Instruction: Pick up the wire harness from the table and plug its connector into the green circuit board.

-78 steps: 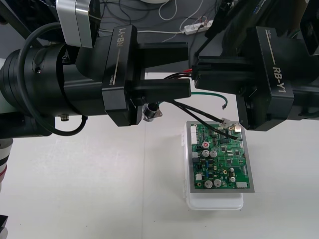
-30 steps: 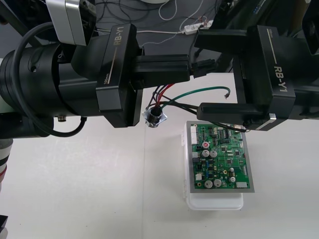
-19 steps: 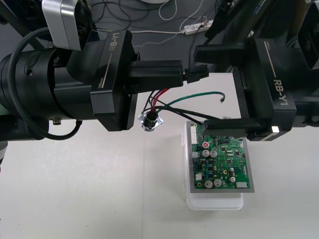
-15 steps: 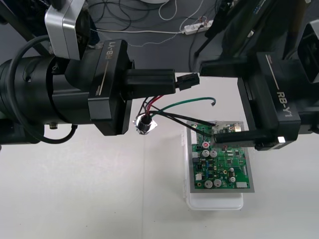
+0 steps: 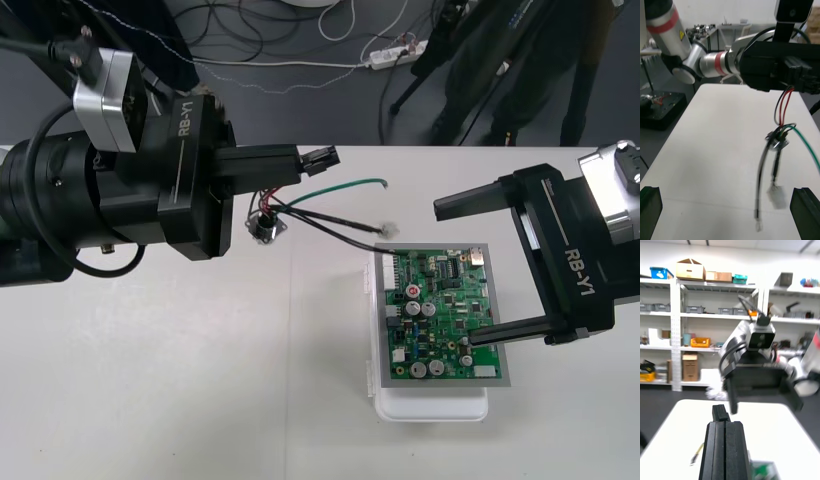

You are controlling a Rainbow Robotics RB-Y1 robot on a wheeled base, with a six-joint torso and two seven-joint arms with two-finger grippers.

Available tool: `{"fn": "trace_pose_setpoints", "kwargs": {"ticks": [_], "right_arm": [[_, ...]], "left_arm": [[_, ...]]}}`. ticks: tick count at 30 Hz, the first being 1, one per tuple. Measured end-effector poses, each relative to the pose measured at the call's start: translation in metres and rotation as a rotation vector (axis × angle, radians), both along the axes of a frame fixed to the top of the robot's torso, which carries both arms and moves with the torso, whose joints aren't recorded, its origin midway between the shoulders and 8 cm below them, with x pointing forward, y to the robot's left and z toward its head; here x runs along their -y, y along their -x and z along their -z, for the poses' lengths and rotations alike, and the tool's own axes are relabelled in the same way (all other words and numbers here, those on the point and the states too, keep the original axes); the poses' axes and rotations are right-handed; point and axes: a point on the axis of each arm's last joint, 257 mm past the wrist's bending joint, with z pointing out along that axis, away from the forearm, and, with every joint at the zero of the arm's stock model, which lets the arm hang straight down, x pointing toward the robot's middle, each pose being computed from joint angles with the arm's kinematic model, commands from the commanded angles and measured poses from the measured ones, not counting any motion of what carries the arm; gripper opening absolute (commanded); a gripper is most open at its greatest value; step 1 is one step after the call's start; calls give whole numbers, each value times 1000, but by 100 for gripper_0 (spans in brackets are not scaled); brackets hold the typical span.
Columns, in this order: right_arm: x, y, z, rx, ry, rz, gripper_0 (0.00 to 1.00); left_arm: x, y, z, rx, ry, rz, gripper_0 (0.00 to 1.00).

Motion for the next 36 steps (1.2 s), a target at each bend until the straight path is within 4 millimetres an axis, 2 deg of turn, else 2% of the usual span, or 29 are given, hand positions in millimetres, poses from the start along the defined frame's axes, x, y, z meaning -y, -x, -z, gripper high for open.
{"fn": "trace_pose_setpoints", "kwargs": {"ticks": [4, 10, 15, 19, 26, 31, 36], "right_arm": [[7, -13, 3, -55, 26, 79, 100], [21, -32, 11, -61, 71, 177, 100], [41, -46, 33, -53, 169, 258, 100], [63, -51, 55, -17, 288, 324, 100], [99, -54, 82, 84, 507, 408, 100], [121, -60, 99, 107, 622, 443, 100], [135, -68, 110, 128, 691, 474, 100]], "left_arm": [[-11, -11, 20, 49, -24, -8, 0], [-31, -24, 54, -34, -82, 8, 0], [-47, -30, 83, -81, -116, 26, 0], [-59, -36, 106, -47, -131, 25, 0], [-59, -38, 161, 34, -153, 41, 0], [-54, -34, 193, -34, -173, 65, 0], [-53, -32, 216, -103, -197, 76, 0]]}}
